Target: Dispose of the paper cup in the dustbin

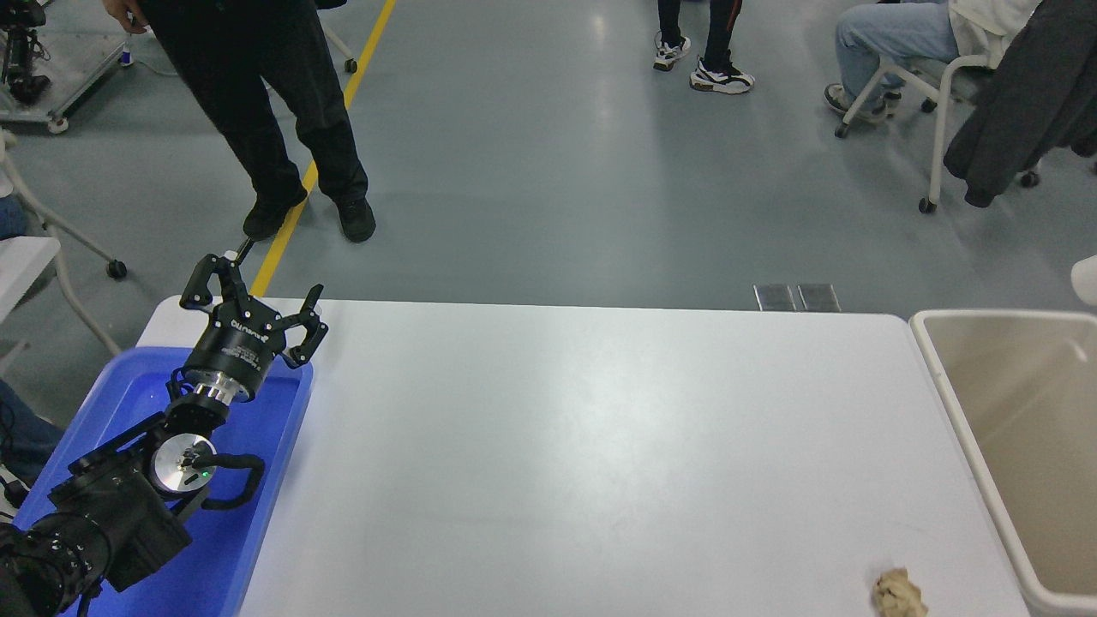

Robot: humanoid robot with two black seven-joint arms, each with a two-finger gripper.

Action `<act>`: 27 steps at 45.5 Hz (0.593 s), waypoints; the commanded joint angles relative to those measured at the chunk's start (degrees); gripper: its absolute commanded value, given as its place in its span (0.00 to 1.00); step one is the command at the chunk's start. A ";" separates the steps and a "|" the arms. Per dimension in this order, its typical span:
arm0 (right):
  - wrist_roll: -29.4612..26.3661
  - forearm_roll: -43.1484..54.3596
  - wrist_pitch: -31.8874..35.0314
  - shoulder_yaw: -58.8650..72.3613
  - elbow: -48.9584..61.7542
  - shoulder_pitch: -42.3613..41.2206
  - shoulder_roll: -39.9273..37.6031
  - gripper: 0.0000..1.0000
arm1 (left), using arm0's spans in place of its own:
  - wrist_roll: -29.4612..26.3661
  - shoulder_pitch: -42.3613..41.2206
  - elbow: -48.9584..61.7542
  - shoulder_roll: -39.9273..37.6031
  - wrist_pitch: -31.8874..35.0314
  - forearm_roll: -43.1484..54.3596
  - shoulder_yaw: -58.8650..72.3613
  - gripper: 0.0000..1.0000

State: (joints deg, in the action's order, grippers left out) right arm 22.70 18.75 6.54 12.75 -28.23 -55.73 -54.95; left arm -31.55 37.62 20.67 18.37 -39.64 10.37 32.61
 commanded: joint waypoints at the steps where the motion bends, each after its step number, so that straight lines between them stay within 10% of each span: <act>1: -5.38 -24.44 -0.56 -1.58 8.71 5.98 8.37 0.00 | 0.00 0.00 -0.02 0.00 0.00 0.00 0.00 1.00; 27: -28.67 -39.05 -8.29 -41.22 16.01 13.02 16.54 0.00 | 0.00 0.00 -0.02 0.00 0.00 0.00 0.00 1.00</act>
State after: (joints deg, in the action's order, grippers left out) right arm 1.15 -16.96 1.68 -13.86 -14.37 -45.14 -41.49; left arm -31.55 37.61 20.65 18.37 -39.64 10.37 32.61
